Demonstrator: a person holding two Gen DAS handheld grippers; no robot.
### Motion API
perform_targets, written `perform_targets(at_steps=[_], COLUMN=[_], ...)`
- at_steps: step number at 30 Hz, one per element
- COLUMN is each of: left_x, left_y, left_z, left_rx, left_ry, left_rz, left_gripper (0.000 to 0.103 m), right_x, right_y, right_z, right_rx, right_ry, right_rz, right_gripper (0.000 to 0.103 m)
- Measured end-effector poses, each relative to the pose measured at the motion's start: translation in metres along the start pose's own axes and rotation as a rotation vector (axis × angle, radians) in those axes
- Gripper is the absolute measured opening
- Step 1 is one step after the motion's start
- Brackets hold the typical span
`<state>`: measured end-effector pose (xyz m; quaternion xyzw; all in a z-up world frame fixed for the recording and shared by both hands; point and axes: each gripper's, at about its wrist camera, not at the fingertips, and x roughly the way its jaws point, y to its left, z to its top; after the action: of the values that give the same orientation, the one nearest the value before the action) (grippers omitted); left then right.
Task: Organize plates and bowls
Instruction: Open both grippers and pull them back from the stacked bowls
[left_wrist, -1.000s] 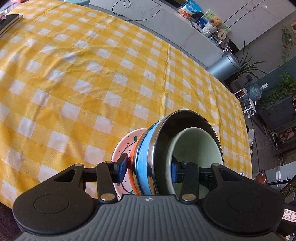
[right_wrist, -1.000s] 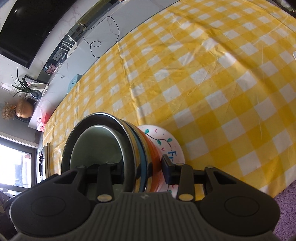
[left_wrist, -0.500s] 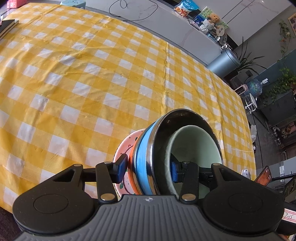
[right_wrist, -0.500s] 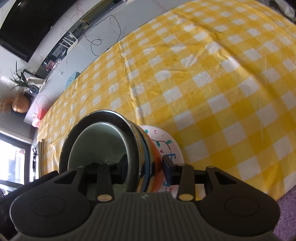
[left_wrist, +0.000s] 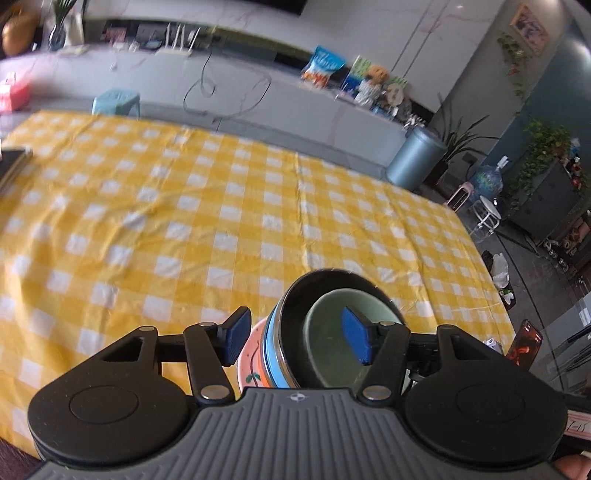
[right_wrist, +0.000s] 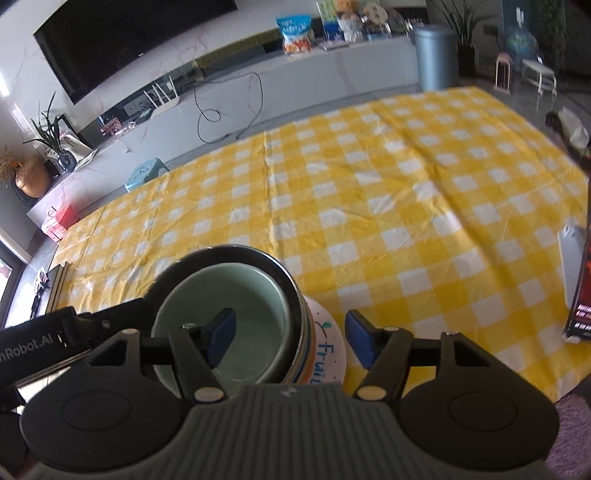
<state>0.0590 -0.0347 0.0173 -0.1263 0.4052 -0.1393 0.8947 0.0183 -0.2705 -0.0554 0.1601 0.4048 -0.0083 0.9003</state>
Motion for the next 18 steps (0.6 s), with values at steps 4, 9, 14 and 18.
perform_targets(at_steps=[4, 9, 14, 18], left_x=[-0.026, -0.054, -0.075, -0.085], left_y=[-0.003, -0.006, -0.013, -0.014], left_z=[-0.004, -0.017, -0.044, -0.072], left_rx=[0.094, 0.214, 0.363, 0.457], left_ry=[-0.088, -0.172, -0.233, -0.256], left_rz=[0.032, 0.083, 0.143, 0.181], left_gripper=[0.067, 0.067, 0.067, 0.067], right_x=[-0.025, -0.055, -0.077, -0.089], right_y=[0.007, 0.011, 0.018, 0.023], right_z=[-0.008, -0.026, -0.047, -0.065], right_rx=[-0.062, -0.139, -0.211, -0.243], right_ry=[-0.066, -0.171, -0.245, -0.281], right_rz=[-0.006, 0.012, 0.038, 0.07], right_gripper=[0.067, 0.074, 0.074, 0.074])
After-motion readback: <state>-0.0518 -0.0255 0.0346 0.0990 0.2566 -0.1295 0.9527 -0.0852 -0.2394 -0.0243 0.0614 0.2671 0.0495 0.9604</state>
